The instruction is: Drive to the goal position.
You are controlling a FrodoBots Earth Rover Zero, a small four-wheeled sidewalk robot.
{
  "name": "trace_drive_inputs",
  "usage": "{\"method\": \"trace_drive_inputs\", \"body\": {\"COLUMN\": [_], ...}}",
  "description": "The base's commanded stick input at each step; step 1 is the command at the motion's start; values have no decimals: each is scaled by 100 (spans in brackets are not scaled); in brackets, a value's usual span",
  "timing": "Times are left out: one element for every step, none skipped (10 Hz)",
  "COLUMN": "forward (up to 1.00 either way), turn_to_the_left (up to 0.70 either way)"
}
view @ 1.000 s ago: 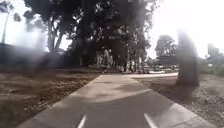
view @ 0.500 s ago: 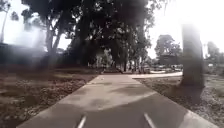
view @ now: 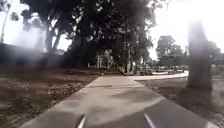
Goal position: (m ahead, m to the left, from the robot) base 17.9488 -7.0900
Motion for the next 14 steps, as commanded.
{"method": "trace_drive_inputs", "body": {"forward": [85, 85, 85, 85, 85, 85, 85, 85, 85, 85, 85, 85, 85, 85], "turn_to_the_left": [-20, 0, 0, 0, 0, 0, 0, 0, -5, -17, -27, -14, -2, -6]}}
